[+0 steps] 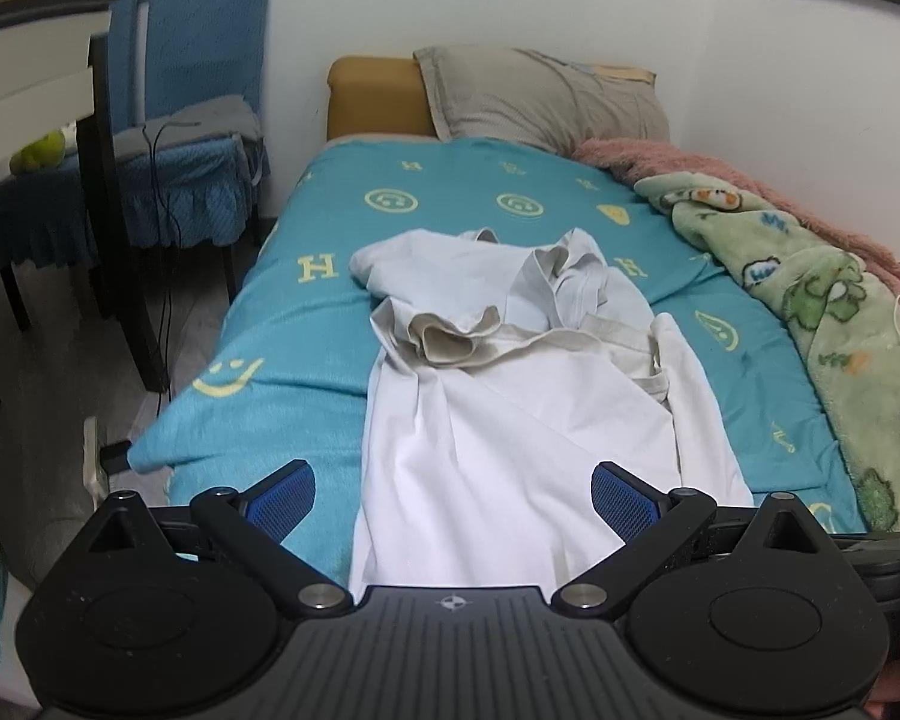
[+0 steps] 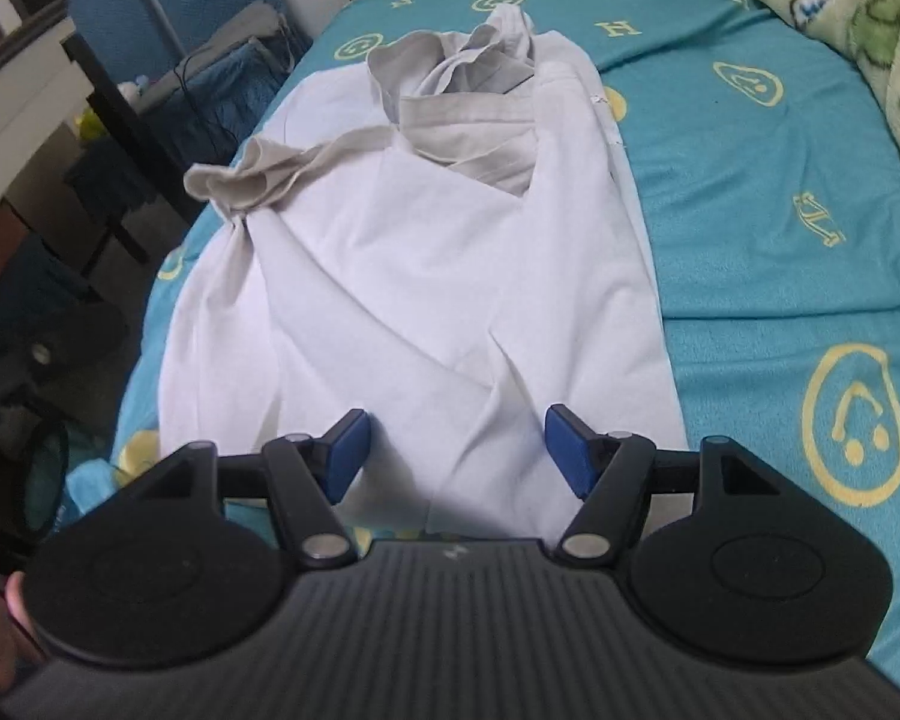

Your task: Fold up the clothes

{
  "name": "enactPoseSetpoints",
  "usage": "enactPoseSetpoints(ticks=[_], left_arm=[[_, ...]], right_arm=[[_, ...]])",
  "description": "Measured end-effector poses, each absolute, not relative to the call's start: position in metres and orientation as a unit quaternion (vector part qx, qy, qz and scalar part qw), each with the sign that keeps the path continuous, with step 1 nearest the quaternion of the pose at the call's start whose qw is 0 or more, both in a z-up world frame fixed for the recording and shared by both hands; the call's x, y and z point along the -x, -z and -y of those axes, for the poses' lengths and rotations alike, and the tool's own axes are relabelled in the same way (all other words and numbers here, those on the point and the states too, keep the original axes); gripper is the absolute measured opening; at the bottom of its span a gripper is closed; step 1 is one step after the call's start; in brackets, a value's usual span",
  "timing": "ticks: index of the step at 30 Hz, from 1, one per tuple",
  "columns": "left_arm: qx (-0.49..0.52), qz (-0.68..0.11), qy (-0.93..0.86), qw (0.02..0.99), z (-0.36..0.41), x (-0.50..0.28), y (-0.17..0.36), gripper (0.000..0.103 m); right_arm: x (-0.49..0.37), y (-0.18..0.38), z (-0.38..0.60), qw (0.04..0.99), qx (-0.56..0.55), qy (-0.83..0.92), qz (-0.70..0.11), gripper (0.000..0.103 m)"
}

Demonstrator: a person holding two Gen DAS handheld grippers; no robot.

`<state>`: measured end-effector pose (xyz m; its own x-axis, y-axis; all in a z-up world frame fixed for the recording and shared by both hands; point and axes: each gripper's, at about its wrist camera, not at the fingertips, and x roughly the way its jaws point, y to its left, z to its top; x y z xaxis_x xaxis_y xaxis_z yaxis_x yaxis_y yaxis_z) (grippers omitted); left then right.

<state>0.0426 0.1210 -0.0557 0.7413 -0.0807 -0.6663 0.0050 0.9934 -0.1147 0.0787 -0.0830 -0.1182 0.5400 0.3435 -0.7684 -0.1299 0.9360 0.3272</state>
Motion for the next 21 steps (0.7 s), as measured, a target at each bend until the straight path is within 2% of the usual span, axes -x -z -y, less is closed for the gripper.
enactPoseSetpoints(ticks=[7, 10, 16, 21], left_arm=[[0.070, -0.370, 0.019, 0.926, -0.123, -0.042, 0.058, 0.100], [0.088, -0.373, 0.019, 0.924, -0.125, -0.043, 0.057, 0.100], [0.145, -0.394, 0.032, 0.907, -0.132, -0.046, 0.059, 0.100], [0.217, -0.419, 0.078, 0.878, -0.130, -0.049, 0.069, 0.100]], right_arm=[[-0.059, 0.091, 0.128, 0.840, -0.285, -0.142, -0.440, 0.070], [-0.051, 0.097, 0.140, 0.800, -0.363, -0.148, -0.455, 0.087], [-0.043, 0.132, 0.150, 0.715, -0.479, -0.135, -0.491, 0.086], [-0.041, 0.158, 0.165, 0.685, -0.540, -0.065, -0.484, 0.085]])
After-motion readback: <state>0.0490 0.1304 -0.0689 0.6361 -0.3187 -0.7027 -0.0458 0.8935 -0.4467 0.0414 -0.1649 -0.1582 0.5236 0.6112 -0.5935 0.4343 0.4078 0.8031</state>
